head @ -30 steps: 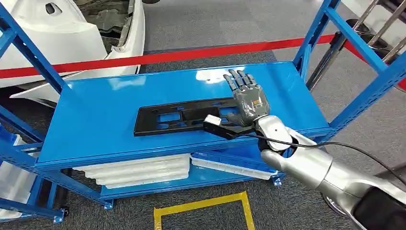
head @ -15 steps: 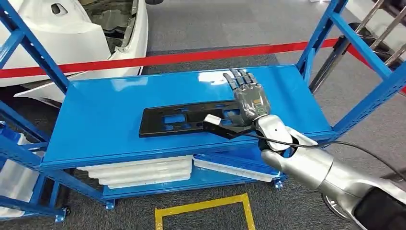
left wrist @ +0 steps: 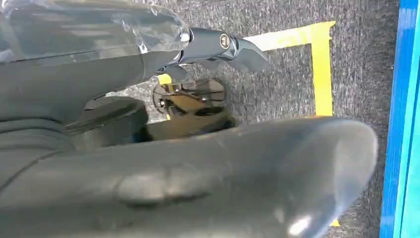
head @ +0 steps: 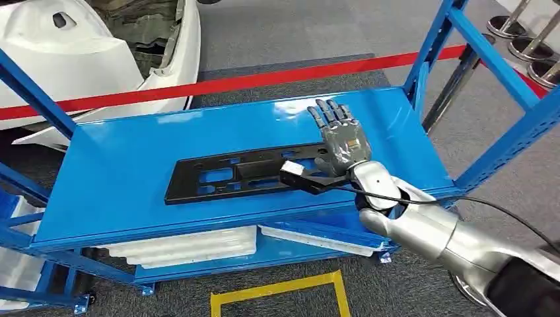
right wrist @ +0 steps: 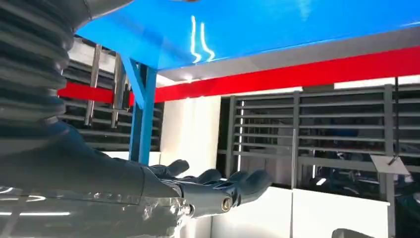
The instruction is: Take the parts from the cabinet and place them on the table.
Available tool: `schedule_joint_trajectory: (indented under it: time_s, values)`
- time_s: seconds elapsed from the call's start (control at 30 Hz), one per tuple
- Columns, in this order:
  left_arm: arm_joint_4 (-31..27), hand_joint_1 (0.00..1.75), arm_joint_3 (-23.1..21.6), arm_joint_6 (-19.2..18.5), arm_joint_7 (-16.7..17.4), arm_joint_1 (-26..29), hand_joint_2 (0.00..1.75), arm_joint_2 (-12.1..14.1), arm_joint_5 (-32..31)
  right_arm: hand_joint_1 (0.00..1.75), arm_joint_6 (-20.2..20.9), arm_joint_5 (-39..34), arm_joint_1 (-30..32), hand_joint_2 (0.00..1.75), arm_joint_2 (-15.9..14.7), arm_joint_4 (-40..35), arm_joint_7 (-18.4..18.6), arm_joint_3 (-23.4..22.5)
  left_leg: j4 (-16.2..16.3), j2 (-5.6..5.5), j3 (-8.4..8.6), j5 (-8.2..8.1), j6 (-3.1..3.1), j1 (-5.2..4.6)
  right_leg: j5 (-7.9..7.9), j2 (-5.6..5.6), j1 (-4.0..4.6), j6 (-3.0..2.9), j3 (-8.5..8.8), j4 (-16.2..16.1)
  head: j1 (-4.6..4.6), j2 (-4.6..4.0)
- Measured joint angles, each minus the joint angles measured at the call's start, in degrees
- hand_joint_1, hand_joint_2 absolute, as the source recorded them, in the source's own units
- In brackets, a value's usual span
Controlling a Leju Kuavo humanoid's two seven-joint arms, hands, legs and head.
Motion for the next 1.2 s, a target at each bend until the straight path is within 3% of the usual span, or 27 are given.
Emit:
schedule_joint_trajectory:
  time_s: [0.03, 0.07, 0.1, 0.13, 0.17, 0.2, 0.23, 0.33, 0.37, 0.4, 0.43, 0.53, 0.57, 0.6, 0.63, 0.7, 0.77, 0.8, 0.83, 1.03, 1.2]
  values:
    - [0.0, 0.0, 0.0, 0.0, 0.0, 0.2, 0.0, 0.0, 0.0, 0.0, 0.1, 0.0, 0.1, 1.75, 0.0, 0.0, 0.1, 0.0, 4.2, 0.0, -2.87, -0.68, 0.11, -0.04, -0.31, 0.02, 0.21, -0.25, 0.32, 0.0, -0.26, 0.0]
    - [0.0, 0.0, 0.0, 0.0, 0.1, 0.2, 0.0, 0.0, 0.0, 0.0, 0.2, 0.0, 0.3, 1.75, 0.0, 0.0, 0.2, 0.0, 5.6, 0.0, -4.44, 0.12, 0.36, -0.16, -0.6, 0.06, 0.37, -0.3, 0.76, 0.0, -0.42, 0.0]
    - [0.0, 0.0, 0.0, 0.0, 0.1, 0.2, 0.0, 0.0, 0.0, 0.0, 0.2, 0.0, 0.3, 1.75, 0.0, 0.0, 0.2, 0.0, 4.5, 0.0, -4.72, 2.22, 0.78, -0.36, -0.96, 0.11, 0.54, -0.28, 1.34, 0.0, -0.46, 0.0]
    - [0.0, 0.0, 0.0, 0.0, 0.1, 0.2, 0.0, 0.0, 0.0, 0.0, 0.2, 0.0, 0.3, 1.75, 0.0, 0.0, 0.2, 0.0, 1.2, 0.0, -3.97, 5.26, 1.27, -0.62, -1.36, 0.16, 0.69, -0.31, 1.96, 0.0, -0.53, 0.0]
    - [0.0, 0.0, 0.0, 0.0, 0.1, 0.2, 0.0, 0.0, 0.0, 0.0, 0.2, 0.0, 0.2, 1.75, 0.0, 0.0, 0.3, 0.0, -4.1, -0.03, -2.37, 9.17, 2.01, -1.0, -1.83, 0.21, 0.88, -0.24, 2.77, 0.0, -0.64, 0.0]
    - [0.0, 0.0, 0.0, 0.0, 0.1, 0.2, 0.0, 0.0, -0.1, 0.0, 0.2, 0.0, 0.2, 1.75, 0.0, 0.0, 0.3, 0.0, -8.9, -0.08, -1.3, 11.87, 2.92, -1.62, -2.28, 0.2, 0.87, -0.18, 3.22, -0.1, -0.7, 0.0]
    - [0.0, 0.0, 0.0, 0.0, 0.1, 0.2, 0.0, 0.2, -0.1, 0.0, 0.4, 0.0, 0.2, 1.75, 0.0, 0.0, 0.4, 0.0, -8.5, -0.11, -1.18, 11.5, 3.54, -1.83, -2.45, 0.2, 1.04, 0.01, 3.19, -0.2, -0.33, 0.0]
    - [0.0, 0.0, 0.0, 0.0, 0.1, 0.2, 0.0, 0.2, -0.1, 0.0, 0.5, -0.1, 0.4, 1.75, 0.0, 0.0, 0.4, 0.1, -10.9, -0.09, -0.62, 10.84, 4.02, -2.52, -2.31, 0.36, 0.55, 0.86, 2.76, -0.7, -0.81, 0.0]
    - [0.0, 0.0, 0.0, 0.0, 0.1, 0.1, 0.0, 0.2, -0.1, 0.0, 0.5, -0.1, 0.4, 1.75, 0.0, 0.0, 0.4, 0.0, -12.3, -0.04, -0.01, 10.63, 4.25, -2.07, -2.3, 0.27, 0.79, 1.25, 2.95, -1.1, -0.99, 0.0]
    - [0.0, 0.0, 0.0, 0.0, 0.1, 0.1, 0.0, 0.1, -0.2, 0.0, 0.4, -0.1, 0.4, 1.75, 0.0, 0.0, 0.4, 0.0, -13.3, 0.14, 0.73, 10.8, 4.03, -1.53, -2.92, 0.17, 0.58, 1.41, 3.03, -0.8, -0.85, 0.0]
    - [0.0, 0.0, 0.0, 0.1, 0.1, 0.1, 0.0, 0.1, -0.2, 0.0, 0.4, 0.0, 0.2, 1.75, 0.0, 0.0, 0.4, 0.0, -13.9, 0.04, 1.23, 10.84, 4.21, -1.45, -3.7, 0.19, 0.68, 1.73, 2.33, 1.1, -0.53, 0.0]
    - [0.0, 0.0, 0.0, 0.1, 0.1, 0.1, 0.0, 0.0, -0.2, 0.0, 0.5, -0.1, 0.5, 1.75, -0.1, 0.0, 0.4, 0.0, -14.0, 0.05, 2.02, 10.42, 4.54, -1.47, -8.13, 0.21, 0.55, 2.54, -4.66, 13.3, -0.18, 0.0]
    - [0.0, 0.0, 0.0, 0.1, 0.1, 0.1, 0.0, 0.0, -0.2, 0.0, 0.6, -0.3, 0.8, 1.75, -0.1, 0.0, 0.4, 0.0, -13.9, 0.04, 2.23, 10.24, 4.54, -1.47, -8.09, 0.21, 0.54, 2.7, -6.41, 15.6, -0.13, 0.0]
    - [0.0, 0.0, 0.0, 0.4, 0.3, 0.1, 0.0, 0.0, -0.2, 0.0, 0.6, -0.6, 1.0, 1.75, -0.1, 0.0, 0.3, 0.0, -13.9, 0.01, 2.52, 9.99, 4.51, -1.46, -6.39, 0.19, 0.5, 2.77, -6.83, 14.9, -0.04, 0.0]
    - [0.0, 0.0, 0.0, 0.7, 0.4, 0.1, 0.0, 0.0, -0.1, 0.0, 0.7, -1.2, 1.0, 1.75, -0.1, 0.0, 0.0, 0.0, -13.8, -0.01, 2.82, 9.71, 4.42, -1.46, -3.77, 0.18, 0.46, 2.71, -5.96, 11.9, 0.02, 0.0]
    - [0.0, 0.0, 0.0, 1.3, 0.4, 0.1, 0.0, -0.1, -0.1, 0.0, 0.8, -2.1, 1.0, 1.75, -0.1, 0.0, -0.6, 0.0, -13.4, -0.06, 3.55, 8.91, 4.02, -1.45, 2.67, 0.15, 0.45, 2.43, -1.96, 1.6, 0.15, 0.0]
    - [0.0, 0.0, 0.0, 1.4, 0.4, 0.0, 0.0, -0.1, -0.1, 0.0, 1.0, -3.8, 1.0, 1.75, -0.1, 0.0, -1.4, 0.0, -12.9, -0.12, 3.29, 8.48, 3.49, -1.74, 2.02, 0.22, 0.93, 1.64, -1.01, -1.0, 0.06, 0.0]
    - [0.0, 0.0, 0.0, 1.4, 0.4, 0.0, 0.0, -0.1, -0.1, 0.0, 1.2, -5.1, 1.2, 1.75, -0.1, 0.0, -2.1, 0.0, -13.0, -0.09, 3.29, 8.56, 3.22, -1.69, 2.02, 0.24, 1.04, 1.3, -1.09, -0.7, -0.02, 0.0]
    - [0.0, 0.0, 0.0, 1.4, 0.4, 0.1, 0.0, -0.1, -0.1, 0.0, 1.4, -6.3, 1.3, 1.75, -0.1, 0.0, -2.7, 0.0, -12.8, -0.09, 3.35, 7.95, 3.86, -1.99, 2.0, 0.25, 0.79, 1.31, -0.97, -1.0, -0.09, 0.0]
    - [0.0, 0.0, 0.0, 1.4, 0.4, 0.1, 0.0, -0.1, -0.1, 0.0, 2.0, -9.4, 1.5, 1.75, -0.1, 0.0, -4.6, 0.0, -13.3, -0.07, 3.77, 8.17, 3.54, -1.63, 1.66, 0.25, 1.17, 0.78, -0.74, -1.0, -0.24, 0.0]
    - [0.0, 0.0, 0.0, 1.3, 0.4, 0.0, 0.0, -0.1, -0.3, 0.0, 4.3, -16.9, 1.6, 1.75, 0.1, 0.0, -8.5, 0.2, -13.6, -0.08, 3.93, 8.11, 3.07, -1.56, 1.56, 0.25, 1.19, 0.63, -0.68, -1.0, -0.22, 0.0]
